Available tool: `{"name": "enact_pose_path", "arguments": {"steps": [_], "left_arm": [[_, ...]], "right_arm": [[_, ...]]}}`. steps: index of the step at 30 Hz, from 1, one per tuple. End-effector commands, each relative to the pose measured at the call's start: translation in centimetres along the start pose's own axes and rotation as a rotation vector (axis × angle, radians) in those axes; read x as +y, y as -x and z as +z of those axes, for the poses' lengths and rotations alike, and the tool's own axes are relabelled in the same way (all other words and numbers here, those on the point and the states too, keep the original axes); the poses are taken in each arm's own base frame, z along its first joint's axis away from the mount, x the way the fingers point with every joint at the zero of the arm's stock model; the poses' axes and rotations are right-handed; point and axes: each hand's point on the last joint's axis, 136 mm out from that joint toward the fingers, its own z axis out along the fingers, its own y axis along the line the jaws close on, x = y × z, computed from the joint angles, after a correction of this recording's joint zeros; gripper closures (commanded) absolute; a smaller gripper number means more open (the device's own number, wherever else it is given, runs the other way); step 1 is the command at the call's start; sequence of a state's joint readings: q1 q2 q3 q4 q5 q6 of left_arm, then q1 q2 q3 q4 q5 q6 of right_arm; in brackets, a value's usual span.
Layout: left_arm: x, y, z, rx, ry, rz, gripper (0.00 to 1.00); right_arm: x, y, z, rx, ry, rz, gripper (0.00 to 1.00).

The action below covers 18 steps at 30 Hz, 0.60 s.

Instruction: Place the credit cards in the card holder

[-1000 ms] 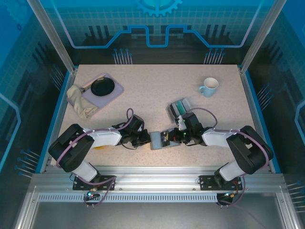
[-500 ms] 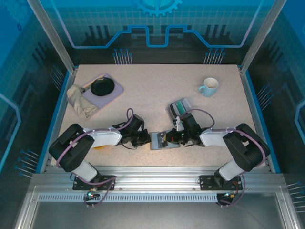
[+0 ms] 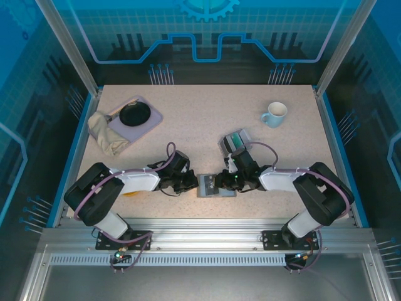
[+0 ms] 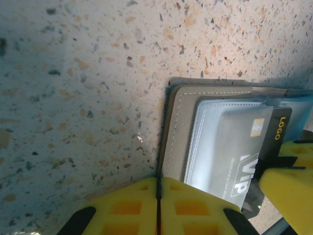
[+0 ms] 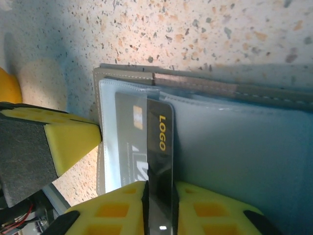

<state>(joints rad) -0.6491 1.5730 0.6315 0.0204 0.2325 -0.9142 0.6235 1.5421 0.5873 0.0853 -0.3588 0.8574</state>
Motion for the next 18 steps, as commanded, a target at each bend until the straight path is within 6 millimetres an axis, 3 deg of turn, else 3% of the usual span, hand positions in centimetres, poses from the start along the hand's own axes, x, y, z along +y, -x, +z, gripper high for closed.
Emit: {"name": "enact_pose_path", "arguments": {"steps": [1,4,7,18], "left_arm": [[0.5,-0.2,0.2,0.006,0.027,0.011,0.92],[0.6,-0.2,0.2,0.006,0.028,0.01,0.92],[0.5,-0.2,0.2,0.008,0.024,0.011,0.92],[0.3,-0.2,0.2,0.012,0.02,0.011,0.92]], "right_arm": [[-0.9,-0.7,-0.9,0.021,-0.078,-0.026,0.77],[-1.0,-0.7,-1.1,0.023,-0.083,-0.027,0.77],[-0.5,-0.7,-0.9,0.034,-0.056,-0.034,0.84],[2.4,-0.4,0.9,0.082,0.051,-0.049,0.88]]}}
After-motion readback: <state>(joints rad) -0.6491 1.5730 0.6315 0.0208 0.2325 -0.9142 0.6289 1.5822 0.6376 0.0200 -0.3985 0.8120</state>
